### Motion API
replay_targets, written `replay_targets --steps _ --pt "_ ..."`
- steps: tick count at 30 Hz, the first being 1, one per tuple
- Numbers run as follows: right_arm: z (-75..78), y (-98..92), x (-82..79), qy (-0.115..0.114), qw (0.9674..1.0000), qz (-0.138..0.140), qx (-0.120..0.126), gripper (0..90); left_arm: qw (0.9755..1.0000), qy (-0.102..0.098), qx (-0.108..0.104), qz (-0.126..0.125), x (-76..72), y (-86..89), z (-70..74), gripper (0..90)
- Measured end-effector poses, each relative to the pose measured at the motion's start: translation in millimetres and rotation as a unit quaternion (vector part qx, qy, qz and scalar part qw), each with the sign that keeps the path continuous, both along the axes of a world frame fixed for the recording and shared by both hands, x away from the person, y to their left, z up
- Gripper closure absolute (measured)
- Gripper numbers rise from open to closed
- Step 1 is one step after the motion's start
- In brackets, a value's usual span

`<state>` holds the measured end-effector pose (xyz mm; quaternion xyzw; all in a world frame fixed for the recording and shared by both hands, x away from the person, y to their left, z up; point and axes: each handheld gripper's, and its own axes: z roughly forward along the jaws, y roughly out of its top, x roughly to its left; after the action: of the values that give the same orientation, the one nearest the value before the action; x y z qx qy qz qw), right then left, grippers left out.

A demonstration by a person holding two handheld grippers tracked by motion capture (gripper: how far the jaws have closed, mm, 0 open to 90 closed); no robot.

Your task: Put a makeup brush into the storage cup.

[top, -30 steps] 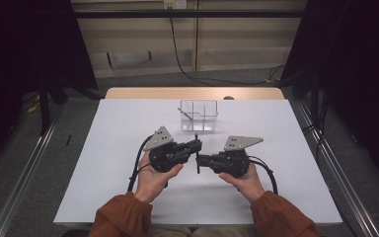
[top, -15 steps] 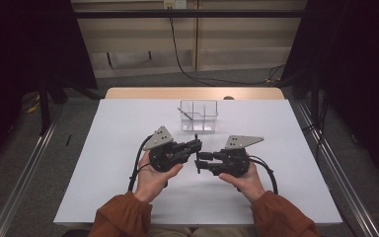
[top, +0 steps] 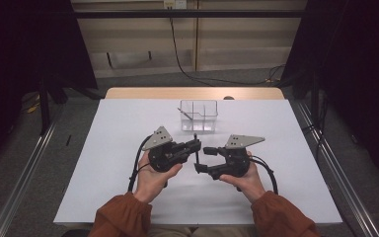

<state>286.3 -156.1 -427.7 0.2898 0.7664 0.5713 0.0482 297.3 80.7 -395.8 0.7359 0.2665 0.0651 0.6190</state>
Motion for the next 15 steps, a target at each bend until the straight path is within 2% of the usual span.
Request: replay_targets --steps 3,7,9,12,15 --pt "0.9 -0.4 0.3 0.001 0.9999 -0.014 0.001 14.0 1.0 0.0 -0.002 0.002 0.4 2.2 1.1 83.9" --pt "1.3 -2.2 0.3 -0.003 0.9998 -0.021 -0.004 7.3 1.0 -0.001 -0.002 0.006 1.4 5.7 2.4 83.9" --pt "1.1 -2.8 0.0 -0.006 0.9998 -0.016 -0.005 2.7 1.0 -0.001 -0.003 0.006 2.1 7.0 2.7 83.9" --pt "1.3 -3.3 -0.4 -0.007 0.9998 -0.018 -0.007 2.2 1.0 0.0 -0.002 0.008 2.7 8.7 3.1 83.9" --pt "0.2 -4.7 -0.9 -0.001 0.9995 -0.032 -0.005 1.6 0.9999 -0.001 -0.004 0.011 3.2 10.4 3.7 83.9"
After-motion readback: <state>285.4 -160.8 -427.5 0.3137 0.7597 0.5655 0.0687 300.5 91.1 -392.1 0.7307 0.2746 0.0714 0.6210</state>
